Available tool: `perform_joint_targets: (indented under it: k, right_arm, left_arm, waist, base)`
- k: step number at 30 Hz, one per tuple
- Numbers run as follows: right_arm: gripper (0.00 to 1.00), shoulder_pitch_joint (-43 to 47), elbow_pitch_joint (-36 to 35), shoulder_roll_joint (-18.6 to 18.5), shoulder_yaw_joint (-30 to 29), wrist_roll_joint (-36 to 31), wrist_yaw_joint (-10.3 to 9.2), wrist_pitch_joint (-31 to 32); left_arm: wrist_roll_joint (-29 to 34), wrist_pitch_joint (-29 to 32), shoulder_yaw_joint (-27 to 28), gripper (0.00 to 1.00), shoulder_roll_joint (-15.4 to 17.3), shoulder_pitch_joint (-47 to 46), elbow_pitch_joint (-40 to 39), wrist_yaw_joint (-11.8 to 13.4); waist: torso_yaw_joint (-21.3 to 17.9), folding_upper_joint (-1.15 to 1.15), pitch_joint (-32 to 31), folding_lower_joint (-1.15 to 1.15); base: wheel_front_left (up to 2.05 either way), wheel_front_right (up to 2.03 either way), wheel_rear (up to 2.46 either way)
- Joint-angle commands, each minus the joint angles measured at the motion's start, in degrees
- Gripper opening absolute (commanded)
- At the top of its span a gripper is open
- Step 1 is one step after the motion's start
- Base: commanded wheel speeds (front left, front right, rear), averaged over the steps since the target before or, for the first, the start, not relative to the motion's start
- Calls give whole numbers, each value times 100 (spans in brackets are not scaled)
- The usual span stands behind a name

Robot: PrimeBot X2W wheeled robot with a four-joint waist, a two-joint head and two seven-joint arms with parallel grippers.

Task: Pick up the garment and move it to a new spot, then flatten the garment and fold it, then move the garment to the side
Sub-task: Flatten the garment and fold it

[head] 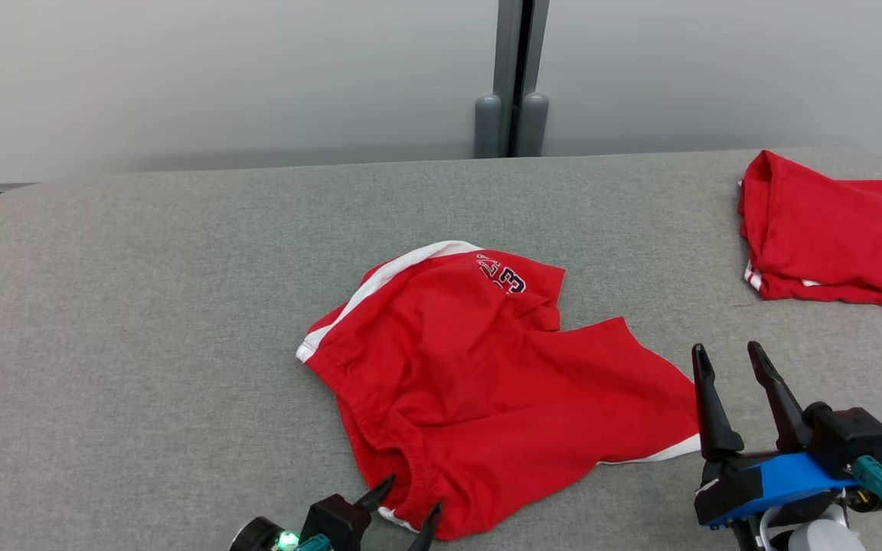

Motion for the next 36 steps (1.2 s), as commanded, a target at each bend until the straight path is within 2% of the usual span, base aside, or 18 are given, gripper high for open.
perform_joint_targets:
  k: [1, 2, 3, 4, 5, 11, 21, 26, 27, 28, 29, 32, 36]
  right_arm:
    - [100, -86, 5, -7, -8, -13, 3, -34]
    - [100, -98, 8, -7, -15, -16, 3, -36]
    - [100, -104, 13, -7, -20, -19, 3, -35]
    - [100, -112, 17, -7, -28, -22, 3, -36]
    - [100, -125, 17, -7, -23, -23, 3, -36]
    - [100, -133, 46, -7, -52, -21, 2, -38]
    - [100, -242, 307, -7, -205, -73, 3, -37]
    - [100, -238, 401, -7, -213, -39, 3, -38]
    - [100, -242, 417, -7, -210, -25, 3, -38]
    - [100, -242, 432, -6, -210, -15, 3, -38]
    - [100, -241, 446, -7, -208, -2, 3, -38]
    - [100, -242, 466, -6, -211, 15, 3, -39]
    - [100, -204, 445, -8, -239, 9, 2, -39]
  left_arm:
    - [-89, -22, -38, 100, 5, -123, 68, -7]
    - [-127, -32, -83, 100, 11, -172, 136, -7]
    - [-192, -53, -118, 80, -1, -205, 205, -7]
    - [-261, -93, -135, 38, -25, -252, 273, -7]
    - [-272, -144, -159, 0, -22, -320, 353, -7]
    - [-544, -551, 170, 0, -60, -749, 882, 53]
    - [-770, -929, 858, 0, 267, -1420, 1463, 196]
    - [-845, -987, 906, 0, 264, -1366, 1690, 149]
    - [-844, -990, 891, 24, 242, -1333, 1734, 154]
    - [-821, -1001, 874, 97, 223, -1304, 1775, 151]
    - [-796, -1005, 872, 100, 204, -1285, 1808, 159]
    - [-767, -1035, 959, 100, 134, -1227, 1773, 217]
    - [-627, -1034, 1271, 100, 82, -973, 1185, 347]
  waist:
    - [-16, 0, 16, 0]
    - [-27, 0, 28, 0]
    - [-37, 0, 40, 0]
    - [-43, 0, 51, 0]
    - [-50, 0, 64, 0]
    - [-56, 0, 137, 0]
    - [-61, 0, 289, 0]
    - [-80, 0, 325, 0]
    - [-80, 0, 321, 0]
    - [-75, 0, 315, 0]
    - [-69, 0, 306, 0]
    - [-22, 0, 263, 0]
    - [71, 0, 171, 0]
  base:
    - [0, 0, 0]
    - [0, 0, 0]
    - [0, 0, 0]
    - [0, 0, 0]
    - [0, 0, 0]
    - [0, 0, 0]
    - [0, 0, 0]
    - [0, 0, 0]
    - [0, 0, 0]
    - [0, 0, 0]
    - [0, 0, 0]
    - [0, 0, 0]
    - [0, 0, 0]
